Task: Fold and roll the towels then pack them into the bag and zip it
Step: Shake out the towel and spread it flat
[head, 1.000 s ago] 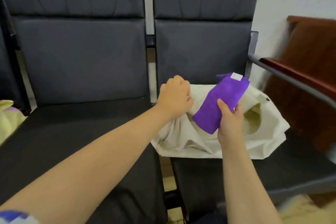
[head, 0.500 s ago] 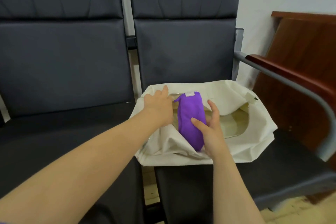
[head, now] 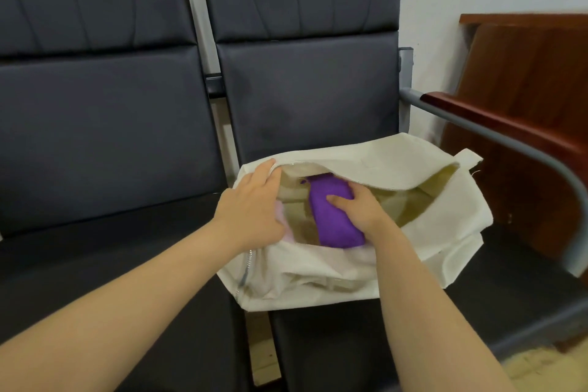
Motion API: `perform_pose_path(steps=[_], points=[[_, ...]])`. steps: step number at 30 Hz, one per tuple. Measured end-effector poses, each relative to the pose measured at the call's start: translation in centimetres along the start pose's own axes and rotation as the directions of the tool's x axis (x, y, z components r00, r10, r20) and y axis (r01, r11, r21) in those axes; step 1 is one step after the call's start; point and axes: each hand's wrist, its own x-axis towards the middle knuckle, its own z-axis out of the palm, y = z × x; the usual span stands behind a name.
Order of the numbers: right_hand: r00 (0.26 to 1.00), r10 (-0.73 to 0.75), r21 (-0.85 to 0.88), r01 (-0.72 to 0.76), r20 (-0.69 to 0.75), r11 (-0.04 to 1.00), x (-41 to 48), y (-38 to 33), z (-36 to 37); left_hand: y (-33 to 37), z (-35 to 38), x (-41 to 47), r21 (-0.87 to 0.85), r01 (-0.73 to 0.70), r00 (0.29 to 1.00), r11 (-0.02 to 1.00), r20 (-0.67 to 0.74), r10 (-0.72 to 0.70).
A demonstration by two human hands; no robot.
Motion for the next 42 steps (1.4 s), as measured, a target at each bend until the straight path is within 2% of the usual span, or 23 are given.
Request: perform_pose_path(steps=[3, 4, 7, 8, 9, 11, 13, 14, 16, 18, 20, 22, 24, 25, 26, 27, 28, 30, 31, 34, 36, 40, 42], points=[[0.965, 0.106, -0.082, -0.088, 0.241, 0.993, 0.8, 1.0, 1.1, 0.0, 0.0, -0.4, 0.019, -0.041, 0.999, 0.999, -0.009, 0.041], [0.96, 0.113, -0.097, -0.09, 0.256, 0.991, 0.8, 1.2, 1.6, 0.1, 0.1, -0.6, 0.031, -0.058, 0.998, 0.998, -0.011, 0.058], [0.975, 0.151, 0.164, -0.177, 0.162, 0.97, 0.9, 1.8, 3.7, 0.4, 0.4, -1.0, 0.07, -0.083, 0.996, 0.994, -0.033, 0.086], [0.975, 0.162, 0.156, -0.186, 0.155, 0.97, 0.9, 1.9, 4.4, 0.4, 0.5, -1.0, 0.073, -0.085, 0.995, 0.994, -0.043, 0.088], [0.975, 0.15, 0.012, -0.154, 0.165, 0.988, 1.0, 2.0, 4.9, 0.4, 0.5, -1.0, 0.074, -0.087, 0.995, 0.994, -0.047, 0.09], [0.967, 0.129, -0.318, -0.054, 0.22, 0.946, 1.2, 1.8, 5.5, 0.4, 0.5, -1.0, 0.08, -0.09, 0.995, 0.993, -0.045, 0.094], [0.964, 0.122, -0.457, -0.001, 0.235, 0.89, 1.4, 1.4, 5.6, 0.3, 0.6, -0.9, 0.089, -0.089, 0.995, 0.992, -0.045, 0.093], [0.973, 0.114, -0.528, 0.01, 0.202, 0.849, 1.3, 1.1, 5.7, 0.3, 0.6, -0.8, 0.091, -0.087, 0.995, 0.992, -0.044, 0.091], [0.994, -0.017, -0.722, 0.093, 0.112, 0.686, 0.8, 1.1, 6.2, 0.3, 0.7, -0.9, 0.09, -0.083, 0.996, 0.992, -0.037, 0.087], [0.971, -0.094, -0.704, 0.223, 0.218, 0.674, 0.4, 1.5, 7.1, 0.4, 0.8, -0.9, 0.09, -0.09, 0.995, 0.992, -0.03, 0.093], [0.911, 0.073, -0.709, 0.263, 0.405, 0.654, 0.0, 2.1, 7.7, 0.4, 0.9, -0.8, 0.09, -0.1, 0.994, 0.991, -0.026, 0.103], [0.894, 0.175, -0.826, 0.287, 0.413, 0.484, -0.1, 2.4, 7.8, 0.4, 1.1, -0.8, 0.089, -0.105, 0.994, 0.991, -0.017, 0.106], [0.906, 0.204, -0.909, 0.309, 0.371, 0.279, -0.4, 1.7, 7.9, 0.4, 1.2, -0.9, 0.088, -0.102, 0.995, 0.991, -0.007, 0.103], [0.909, 0.227, -0.928, 0.303, 0.35, 0.219, -0.4, 1.5, 8.0, 0.3, 1.1, -0.9, 0.085, -0.098, 0.995, 0.992, -0.001, 0.098], [0.904, 0.261, -0.935, 0.289, 0.337, 0.207, -0.6, 0.8, 8.1, 0.2, 1.1, -1.0, 0.08, -0.091, 0.996, 0.993, 0.002, 0.091], [0.895, 0.292, -0.929, 0.267, 0.338, 0.258, -0.7, 0.3, 8.2, 0.1, 1.0, -1.0, 0.074, -0.085, 0.996, 0.994, 0.004, 0.085], [0.882, 0.3, -0.898, 0.245, 0.363, 0.365, -1.1, -0.5, 8.1, 0.0, 0.9, -1.1, 0.069, -0.083, 0.997, 0.994, 0.007, 0.082], [0.892, 0.185, -0.753, 0.218, 0.412, 0.621, -2.4, -2.9, 7.8, -0.2, 0.8, -1.2, 0.057, -0.088, 0.996, 0.994, 0.019, 0.088], [0.913, 0.083, -0.67, 0.229, 0.4, 0.706, -3.2, -4.1, 7.6, -0.3, 0.7, -1.3, 0.042, -0.09, 0.996, 0.995, 0.023, 0.09], [0.945, -0.077, -0.516, 0.24, 0.317, 0.822, -6.0, -8.2, 7.3, -0.4, 0.1, -2.0, -0.06, -0.078, 0.997, 0.995, 0.015, 0.079], [0.948, -0.093, -0.559, 0.256, 0.303, 0.789, -7.9, -10.7, 7.3, -0.6, -0.7, -2.7, -0.167, -0.083, 0.997, 0.983, -0.02, 0.081], [0.958, -0.104, -0.821, 0.283, 0.267, 0.496, -10.5, -14.5, 8.8, -2.0, -2.7, -5.0, -0.2, -0.125, 0.983, 0.972, -0.155, 0.094], [0.959, -0.115, -0.859, 0.282, 0.258, 0.427, -11.4, -16.2, 11.0, -3.4, -3.8, -6.5, -0.226, -0.08, 0.982, 0.971, -0.187, 0.037]])
